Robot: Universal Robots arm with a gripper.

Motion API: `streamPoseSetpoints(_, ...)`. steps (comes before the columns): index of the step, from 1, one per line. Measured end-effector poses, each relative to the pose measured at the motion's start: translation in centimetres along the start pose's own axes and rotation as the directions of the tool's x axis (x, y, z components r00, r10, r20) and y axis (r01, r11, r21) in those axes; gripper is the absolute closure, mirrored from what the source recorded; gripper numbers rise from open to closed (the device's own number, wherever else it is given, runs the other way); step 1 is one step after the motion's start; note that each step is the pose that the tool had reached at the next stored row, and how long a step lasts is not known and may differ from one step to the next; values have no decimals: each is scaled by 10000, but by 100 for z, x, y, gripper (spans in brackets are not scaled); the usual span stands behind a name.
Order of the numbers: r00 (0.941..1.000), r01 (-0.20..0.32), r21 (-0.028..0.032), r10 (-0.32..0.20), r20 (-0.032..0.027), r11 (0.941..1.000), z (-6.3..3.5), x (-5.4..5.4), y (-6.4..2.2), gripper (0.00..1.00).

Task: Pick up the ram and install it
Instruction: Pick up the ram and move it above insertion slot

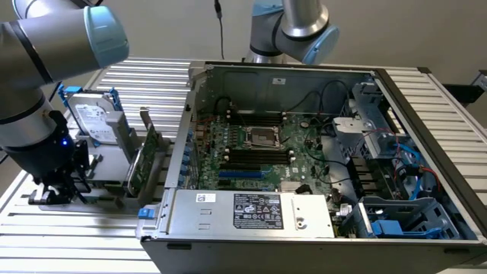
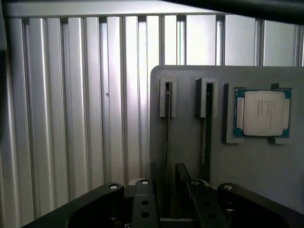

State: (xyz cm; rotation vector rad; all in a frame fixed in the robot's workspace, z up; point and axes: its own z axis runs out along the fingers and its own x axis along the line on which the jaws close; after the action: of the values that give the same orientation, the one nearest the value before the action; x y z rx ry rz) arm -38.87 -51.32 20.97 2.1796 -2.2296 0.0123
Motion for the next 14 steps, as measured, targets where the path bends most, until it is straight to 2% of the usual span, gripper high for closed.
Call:
streamPoseSetpoints(6,10000,0,-2,0,0,10000,106,-3,-2,69)
streamPoseSetpoints(14,10000,0,-17,0,3,10000,121,-3,-3,69)
